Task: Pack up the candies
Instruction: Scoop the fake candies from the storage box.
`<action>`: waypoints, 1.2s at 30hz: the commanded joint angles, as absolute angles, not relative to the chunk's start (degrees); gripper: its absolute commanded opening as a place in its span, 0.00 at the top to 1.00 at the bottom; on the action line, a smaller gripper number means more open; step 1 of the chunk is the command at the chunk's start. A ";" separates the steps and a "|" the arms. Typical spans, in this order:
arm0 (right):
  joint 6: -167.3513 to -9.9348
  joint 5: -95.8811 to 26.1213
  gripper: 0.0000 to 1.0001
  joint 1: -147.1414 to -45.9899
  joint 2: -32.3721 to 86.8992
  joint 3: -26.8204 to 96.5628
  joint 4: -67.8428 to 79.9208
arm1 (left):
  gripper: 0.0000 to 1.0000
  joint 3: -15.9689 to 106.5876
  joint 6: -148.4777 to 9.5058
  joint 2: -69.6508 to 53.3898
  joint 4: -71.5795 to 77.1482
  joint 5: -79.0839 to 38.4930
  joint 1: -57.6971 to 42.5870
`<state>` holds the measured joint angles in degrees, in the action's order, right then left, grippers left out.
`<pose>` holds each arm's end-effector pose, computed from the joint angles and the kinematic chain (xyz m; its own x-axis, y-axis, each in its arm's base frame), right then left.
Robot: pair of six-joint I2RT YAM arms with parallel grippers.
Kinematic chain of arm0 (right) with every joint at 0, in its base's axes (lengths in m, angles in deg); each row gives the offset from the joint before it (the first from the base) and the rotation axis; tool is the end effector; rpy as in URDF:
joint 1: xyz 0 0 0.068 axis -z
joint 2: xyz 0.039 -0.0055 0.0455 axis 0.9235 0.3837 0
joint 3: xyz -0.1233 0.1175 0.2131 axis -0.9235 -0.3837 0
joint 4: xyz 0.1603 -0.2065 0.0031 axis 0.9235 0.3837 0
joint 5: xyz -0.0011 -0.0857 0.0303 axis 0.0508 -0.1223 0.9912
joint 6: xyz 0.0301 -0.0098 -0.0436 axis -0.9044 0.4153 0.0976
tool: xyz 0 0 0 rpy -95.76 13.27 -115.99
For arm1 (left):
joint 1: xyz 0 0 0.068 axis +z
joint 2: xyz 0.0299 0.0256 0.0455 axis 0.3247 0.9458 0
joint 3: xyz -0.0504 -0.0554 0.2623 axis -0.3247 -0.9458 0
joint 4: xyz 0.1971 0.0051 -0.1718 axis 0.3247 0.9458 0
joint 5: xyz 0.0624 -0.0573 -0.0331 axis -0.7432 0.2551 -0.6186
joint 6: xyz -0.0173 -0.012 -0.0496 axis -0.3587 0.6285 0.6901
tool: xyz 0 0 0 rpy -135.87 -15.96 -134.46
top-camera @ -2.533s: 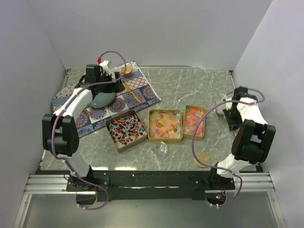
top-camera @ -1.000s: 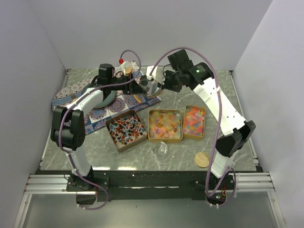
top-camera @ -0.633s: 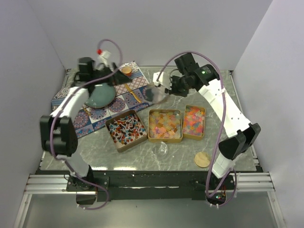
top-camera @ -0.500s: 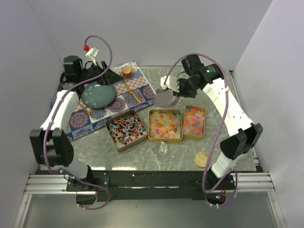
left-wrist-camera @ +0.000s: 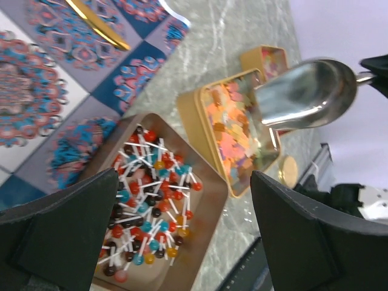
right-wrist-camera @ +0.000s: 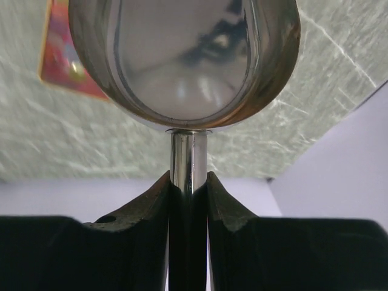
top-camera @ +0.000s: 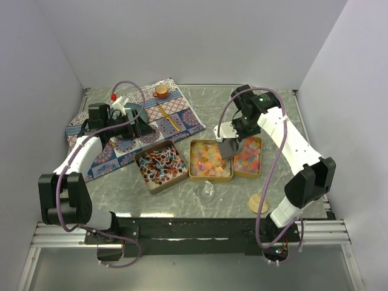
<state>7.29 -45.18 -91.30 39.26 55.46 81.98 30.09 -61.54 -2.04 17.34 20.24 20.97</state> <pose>0.2813 0.1227 0.3455 0.3784 -0.9248 0.0400 -0.8823 -0.3734 -0.2864 0.3074 -0.0158 0.2687 -0.7597 -0.2472 -0.6014 0.3431 0.6333 -0.6937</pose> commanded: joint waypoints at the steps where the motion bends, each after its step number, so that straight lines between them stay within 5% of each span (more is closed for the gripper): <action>1: 17.31 -53.41 1.00 -91.87 37.50 56.18 88.24 | 0.03 29.04 -63.05 -5.40 14.91 18.46 22.72; 36: 1.85 -61.33 1.00 -103.82 51.20 52.22 84.72 | 0.03 26.93 -63.31 -7.51 14.73 18.47 25.54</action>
